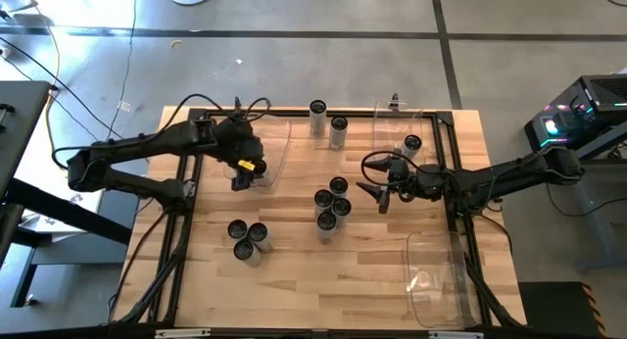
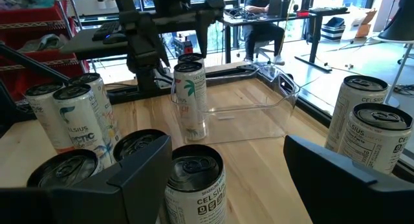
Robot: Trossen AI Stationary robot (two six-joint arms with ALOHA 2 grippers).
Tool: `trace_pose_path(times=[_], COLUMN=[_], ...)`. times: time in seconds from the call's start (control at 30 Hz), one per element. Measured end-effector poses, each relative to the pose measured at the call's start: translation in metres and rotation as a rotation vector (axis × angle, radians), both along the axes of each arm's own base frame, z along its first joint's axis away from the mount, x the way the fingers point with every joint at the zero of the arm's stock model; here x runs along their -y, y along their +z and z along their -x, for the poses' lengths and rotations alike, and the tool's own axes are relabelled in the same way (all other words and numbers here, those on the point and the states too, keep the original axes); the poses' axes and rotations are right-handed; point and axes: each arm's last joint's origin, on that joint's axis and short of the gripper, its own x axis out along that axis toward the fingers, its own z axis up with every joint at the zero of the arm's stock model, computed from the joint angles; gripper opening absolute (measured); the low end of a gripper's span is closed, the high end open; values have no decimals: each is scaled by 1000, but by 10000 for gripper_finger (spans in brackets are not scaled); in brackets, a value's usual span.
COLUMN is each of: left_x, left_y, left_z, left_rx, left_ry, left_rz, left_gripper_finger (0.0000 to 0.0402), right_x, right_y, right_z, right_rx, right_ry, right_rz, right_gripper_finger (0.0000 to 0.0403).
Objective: Sort soda cans
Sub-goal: Adjust the top left transparent bin on the table
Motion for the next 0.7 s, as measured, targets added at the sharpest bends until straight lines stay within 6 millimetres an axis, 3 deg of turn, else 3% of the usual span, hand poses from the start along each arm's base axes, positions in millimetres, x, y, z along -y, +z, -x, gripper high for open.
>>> trace_pose_path(times=[0.17,0.3,0.57,0.7], left_x=[11,20,39,46], left_y=[17,27,10,-7], left_z=[12,24,45,54], left_rx=[-166,-272,-468,-459], left_ry=[69,158,296,312], left_rz=[-104,-79,69,78], left_gripper_finger=[317,317,304,289], right_x=[0,0,0,0], right_y=[0,0,-1,-3], right_z=[0,0,0,0], right_rx=[0,-1,-13,-31], right_ry=[0,0,2,2], right_rz=[1,3,11,13], right_gripper_finger=[293,293,293,293])
